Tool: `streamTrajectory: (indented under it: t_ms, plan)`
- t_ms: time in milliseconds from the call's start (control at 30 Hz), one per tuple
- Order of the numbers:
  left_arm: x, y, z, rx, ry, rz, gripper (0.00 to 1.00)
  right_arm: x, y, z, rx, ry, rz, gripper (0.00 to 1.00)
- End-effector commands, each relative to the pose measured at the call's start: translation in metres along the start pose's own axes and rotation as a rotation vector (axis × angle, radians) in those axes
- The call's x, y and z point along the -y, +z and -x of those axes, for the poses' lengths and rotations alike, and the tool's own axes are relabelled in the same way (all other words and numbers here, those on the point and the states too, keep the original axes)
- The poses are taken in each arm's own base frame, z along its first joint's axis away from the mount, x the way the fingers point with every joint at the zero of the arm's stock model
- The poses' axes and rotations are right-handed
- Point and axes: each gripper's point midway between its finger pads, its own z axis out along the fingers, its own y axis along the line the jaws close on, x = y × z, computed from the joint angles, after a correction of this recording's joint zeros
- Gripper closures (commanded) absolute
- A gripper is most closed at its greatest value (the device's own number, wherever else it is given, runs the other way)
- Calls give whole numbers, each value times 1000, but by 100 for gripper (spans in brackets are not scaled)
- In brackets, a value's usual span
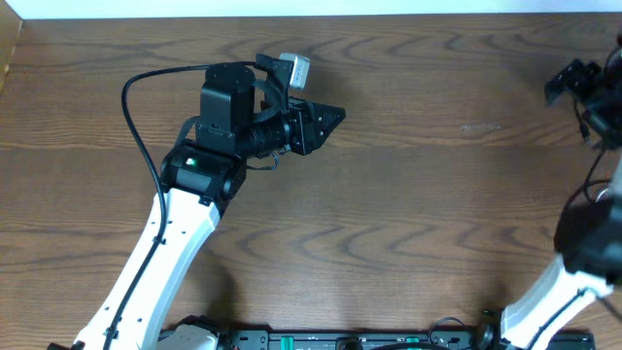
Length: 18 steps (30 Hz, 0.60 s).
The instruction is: Untangle cables
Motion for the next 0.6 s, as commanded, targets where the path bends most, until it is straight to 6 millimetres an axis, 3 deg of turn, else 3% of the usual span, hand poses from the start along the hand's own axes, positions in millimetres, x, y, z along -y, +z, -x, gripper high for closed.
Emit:
streamTrajectory:
  t_ms: [0, 267, 567]
  plan:
    - [2, 1, 2, -2, 26, -1, 63, 41, 18, -30, -27, 91, -179, 1]
    - [1, 0, 0, -7, 38, 1, 63, 94, 36, -101, -31, 86, -186, 1]
    - [1, 1, -1, -11, 57, 3, 63, 130, 63, -151, 49, 9, -126, 1]
